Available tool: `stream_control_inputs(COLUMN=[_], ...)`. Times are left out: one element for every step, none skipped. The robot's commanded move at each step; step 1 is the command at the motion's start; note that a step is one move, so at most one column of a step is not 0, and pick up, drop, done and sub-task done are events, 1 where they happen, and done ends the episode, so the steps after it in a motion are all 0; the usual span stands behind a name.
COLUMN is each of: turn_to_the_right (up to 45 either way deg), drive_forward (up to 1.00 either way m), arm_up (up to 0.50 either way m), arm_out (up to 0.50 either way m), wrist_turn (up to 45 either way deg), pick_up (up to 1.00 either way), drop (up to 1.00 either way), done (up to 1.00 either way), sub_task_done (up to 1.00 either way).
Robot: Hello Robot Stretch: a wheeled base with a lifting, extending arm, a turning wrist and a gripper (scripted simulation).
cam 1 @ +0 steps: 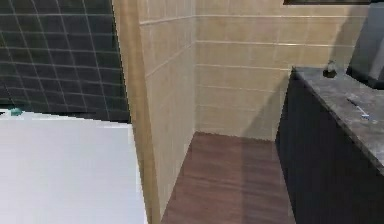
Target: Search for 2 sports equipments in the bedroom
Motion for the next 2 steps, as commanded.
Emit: stream_control_inputs(turn_to_the_right=[0.0,-45.0], drive_forward=[0.2,0.0], arm_up=[0.0,0.0], arm_out=[0.0,0.0], wrist_turn=[0.0,0.0], pick_up=[0.0,0.0], drop=[0.0,0.0], done=[0.0,0.0], sub_task_done=[0.0,0.0])
